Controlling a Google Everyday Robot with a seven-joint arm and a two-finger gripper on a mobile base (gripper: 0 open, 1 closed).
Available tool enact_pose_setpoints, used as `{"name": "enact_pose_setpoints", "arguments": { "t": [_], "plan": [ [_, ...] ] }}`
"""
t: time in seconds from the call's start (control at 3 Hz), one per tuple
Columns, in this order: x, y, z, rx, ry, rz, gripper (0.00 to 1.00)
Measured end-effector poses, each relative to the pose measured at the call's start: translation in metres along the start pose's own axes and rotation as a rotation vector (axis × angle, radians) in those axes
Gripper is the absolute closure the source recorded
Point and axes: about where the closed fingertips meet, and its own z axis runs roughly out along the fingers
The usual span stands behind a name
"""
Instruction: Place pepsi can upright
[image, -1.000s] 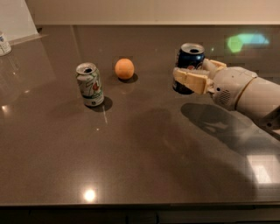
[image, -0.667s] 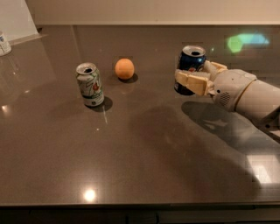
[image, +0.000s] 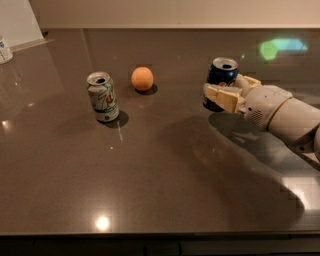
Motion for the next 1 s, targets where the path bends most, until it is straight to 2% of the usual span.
{"name": "enact_pose_setpoints", "arguments": {
  "t": [0.67, 1.0],
  "plan": [
    [-0.014, 0.012, 0.001, -0.028, 0.003, -0.005, 1.00],
    [-0.019, 0.015, 0.001, -0.031, 0.004, -0.002, 0.82]
  ]
}}
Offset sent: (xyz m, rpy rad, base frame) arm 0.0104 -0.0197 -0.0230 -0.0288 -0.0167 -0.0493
